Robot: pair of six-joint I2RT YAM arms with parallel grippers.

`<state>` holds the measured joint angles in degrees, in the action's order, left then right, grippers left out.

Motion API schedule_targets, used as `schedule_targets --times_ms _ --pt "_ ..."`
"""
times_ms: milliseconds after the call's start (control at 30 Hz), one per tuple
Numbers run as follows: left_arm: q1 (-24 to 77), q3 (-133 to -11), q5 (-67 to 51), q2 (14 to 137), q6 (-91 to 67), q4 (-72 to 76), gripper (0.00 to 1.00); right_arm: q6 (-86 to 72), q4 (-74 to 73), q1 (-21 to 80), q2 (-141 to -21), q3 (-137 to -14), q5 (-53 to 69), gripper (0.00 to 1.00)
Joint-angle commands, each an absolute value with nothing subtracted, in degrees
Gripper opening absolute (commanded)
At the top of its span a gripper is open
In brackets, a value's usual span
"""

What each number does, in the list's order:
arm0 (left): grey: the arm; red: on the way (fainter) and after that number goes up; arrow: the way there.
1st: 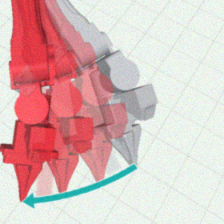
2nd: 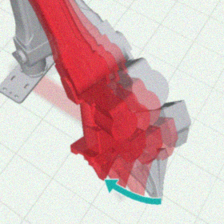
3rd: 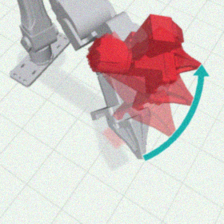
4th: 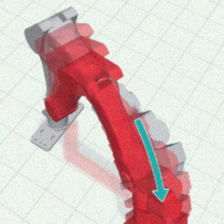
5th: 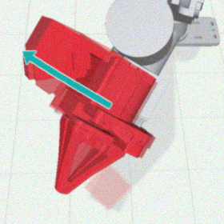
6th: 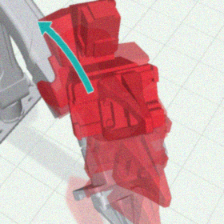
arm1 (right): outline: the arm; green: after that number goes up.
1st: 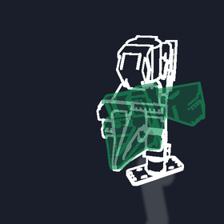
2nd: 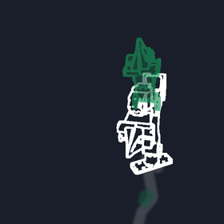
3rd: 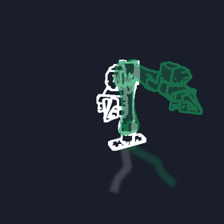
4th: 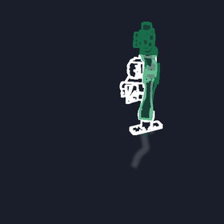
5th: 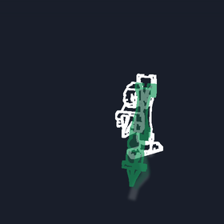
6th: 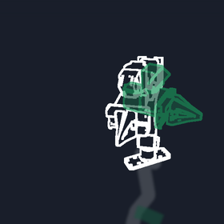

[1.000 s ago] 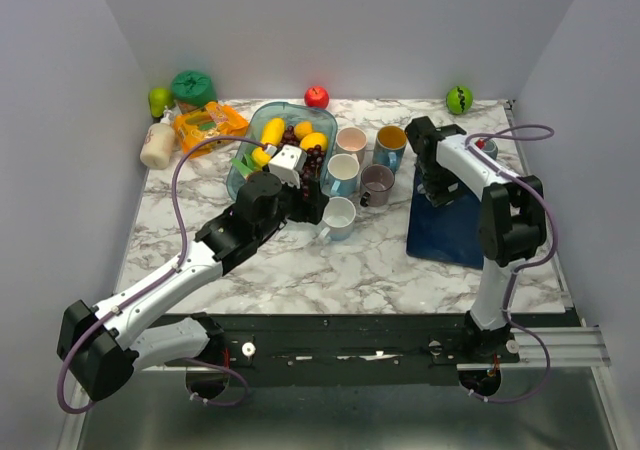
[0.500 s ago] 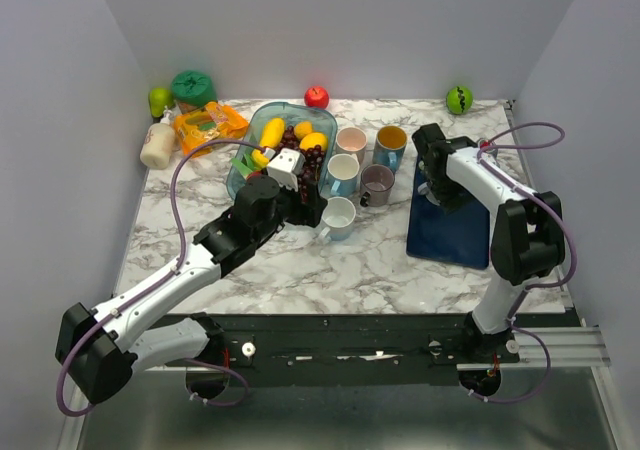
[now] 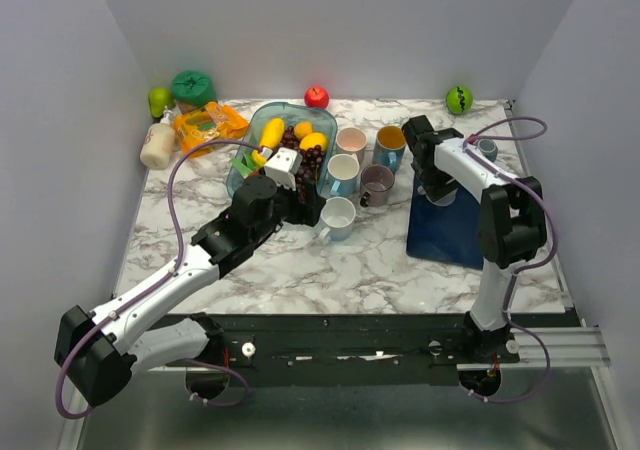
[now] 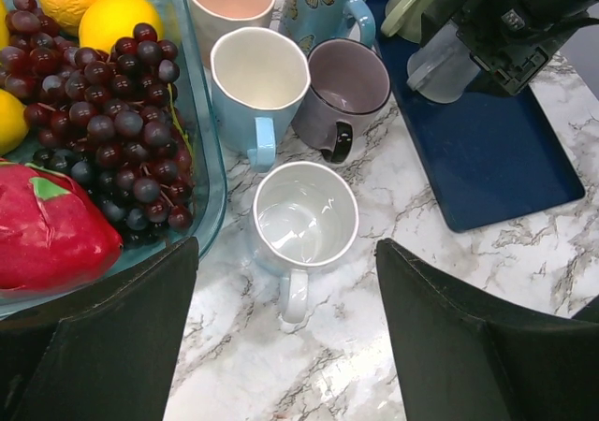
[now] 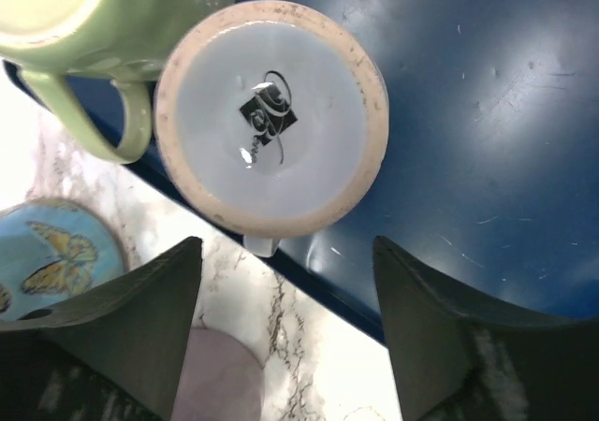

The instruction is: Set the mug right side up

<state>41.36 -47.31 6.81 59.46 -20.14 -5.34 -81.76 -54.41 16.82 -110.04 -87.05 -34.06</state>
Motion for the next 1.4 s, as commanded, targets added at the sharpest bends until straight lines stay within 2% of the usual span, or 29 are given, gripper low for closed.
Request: schedule_targets --times_ms 0,267,533,700,900,1167,1367 --pt "40.87 -46.76 6.24 58.27 -19.86 -4.66 0.85 -86.22 -59.07 17.05 -111.27 -87.72 -37.18 0.75" --pt "40.43 -46.41 6.33 58.27 -20.13 -4.48 0.85 -86.40 -58.27 17.14 -110.48 -86.13 -39.02 0.65" --pt "40.17 -46.23 6.42 58.01 -20.04 -4.66 0.85 -85.25 -57.92 17.05 -111.44 -86.40 -39.90 0.66" --pt "39.99 -46.23 6.33 58.10 -20.04 -4.75 0.85 -84.03 -56.87 16.00 -112.24 -86.40 -39.64 0.70" --pt "39.55 -46.14 6.15 58.18 -20.04 -4.83 0.85 -81.21 -54.23 15.29 -112.32 -85.26 -38.50 0.63" --pt "39.38 -46.41 5.80 58.27 -19.95 -5.01 0.85 -79.98 -53.96 15.03 -113.91 -85.87 -37.62 0.64" --pt "39.02 -46.58 5.71 58.36 -19.78 -5.19 0.85 -81.83 -54.84 14.94 -113.56 -85.25 -38.76 0.52"
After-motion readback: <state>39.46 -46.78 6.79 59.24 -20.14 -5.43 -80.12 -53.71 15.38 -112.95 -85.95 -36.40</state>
